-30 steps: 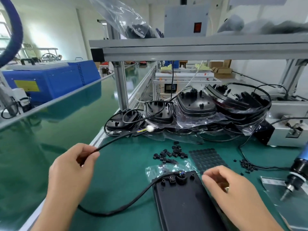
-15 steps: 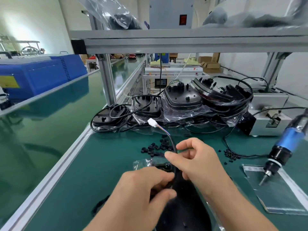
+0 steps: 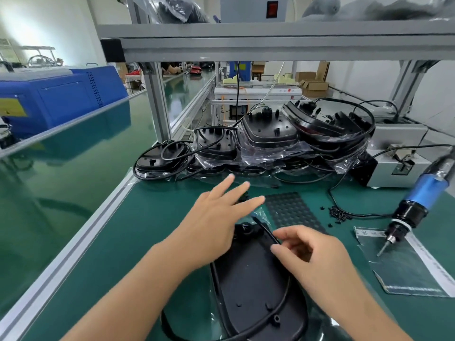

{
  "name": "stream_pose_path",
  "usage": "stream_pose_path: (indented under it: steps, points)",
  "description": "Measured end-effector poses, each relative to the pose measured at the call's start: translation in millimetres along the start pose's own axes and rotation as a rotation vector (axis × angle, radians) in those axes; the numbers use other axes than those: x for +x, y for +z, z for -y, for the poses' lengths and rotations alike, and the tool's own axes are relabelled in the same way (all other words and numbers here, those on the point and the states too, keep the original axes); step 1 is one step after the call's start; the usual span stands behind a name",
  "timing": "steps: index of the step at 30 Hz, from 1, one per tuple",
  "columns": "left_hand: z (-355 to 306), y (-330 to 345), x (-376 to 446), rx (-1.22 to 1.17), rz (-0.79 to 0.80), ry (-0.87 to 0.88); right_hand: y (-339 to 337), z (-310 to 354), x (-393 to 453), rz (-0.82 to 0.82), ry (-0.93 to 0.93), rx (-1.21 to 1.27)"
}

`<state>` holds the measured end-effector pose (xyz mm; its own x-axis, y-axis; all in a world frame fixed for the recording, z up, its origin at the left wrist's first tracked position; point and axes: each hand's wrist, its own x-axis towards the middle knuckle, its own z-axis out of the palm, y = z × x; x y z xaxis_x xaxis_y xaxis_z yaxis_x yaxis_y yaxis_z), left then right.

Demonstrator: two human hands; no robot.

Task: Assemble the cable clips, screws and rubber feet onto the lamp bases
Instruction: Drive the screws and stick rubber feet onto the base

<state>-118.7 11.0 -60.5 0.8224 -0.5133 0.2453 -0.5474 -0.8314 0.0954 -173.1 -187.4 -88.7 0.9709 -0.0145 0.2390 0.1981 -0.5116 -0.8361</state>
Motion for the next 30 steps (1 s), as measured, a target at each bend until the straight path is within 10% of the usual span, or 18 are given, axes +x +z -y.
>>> stream_pose_path:
  steps: [13,21,30]
  points:
    - [11,-7,-49,-0.195,0.181,-0.356,-2,-8,-7,0.122,0.206,-0.301]
    - [-5,15,-62,-0.829,-0.118,-0.797,8,-3,-2,0.123,0.202,-0.187]
    - [21,2,-85,-1.46,-0.637,-0.656,66,30,37,0.07,0.082,0.123]
